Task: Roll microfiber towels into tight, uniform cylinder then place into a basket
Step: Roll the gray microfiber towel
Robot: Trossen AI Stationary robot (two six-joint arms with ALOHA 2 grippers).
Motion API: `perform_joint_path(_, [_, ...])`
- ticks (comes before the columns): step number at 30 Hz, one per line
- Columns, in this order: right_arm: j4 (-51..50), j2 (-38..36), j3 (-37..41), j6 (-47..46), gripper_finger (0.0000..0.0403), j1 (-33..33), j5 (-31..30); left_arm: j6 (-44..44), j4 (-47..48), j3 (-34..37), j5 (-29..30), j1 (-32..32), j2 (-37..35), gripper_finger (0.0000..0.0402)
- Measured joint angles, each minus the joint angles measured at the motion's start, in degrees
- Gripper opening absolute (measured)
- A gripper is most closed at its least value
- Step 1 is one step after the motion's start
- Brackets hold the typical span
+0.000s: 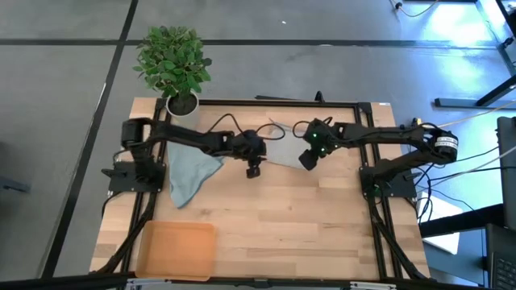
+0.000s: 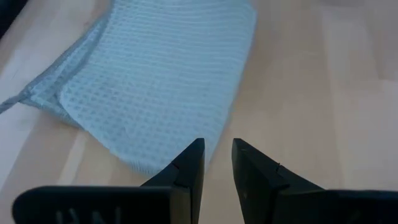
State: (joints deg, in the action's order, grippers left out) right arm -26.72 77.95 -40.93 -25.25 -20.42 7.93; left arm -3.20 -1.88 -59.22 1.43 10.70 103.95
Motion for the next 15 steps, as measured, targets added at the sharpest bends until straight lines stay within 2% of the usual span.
perform_joint_path(7, [0.0, 4.6, 0.0, 0.5, 0.0154, 1.2, -0.2, 0.1, -0.3, 0.0, -0.1, 0.7, 4.8, 0.0074])
perform_joint_path(11, [0.1, 6.7, 0.0, 0.6, 0.0154, 1.2, -0.8, 1.4, 0.2, 0.0, -3.6, -0.4, 5.5, 0.0074])
perform_joint_path(15, [0.0, 7.8, 0.1, 3.6, 0.0154, 1.2, -1.0, 1.5, 2.9, 0.0, -4.1, -2.0, 5.5, 0.0074])
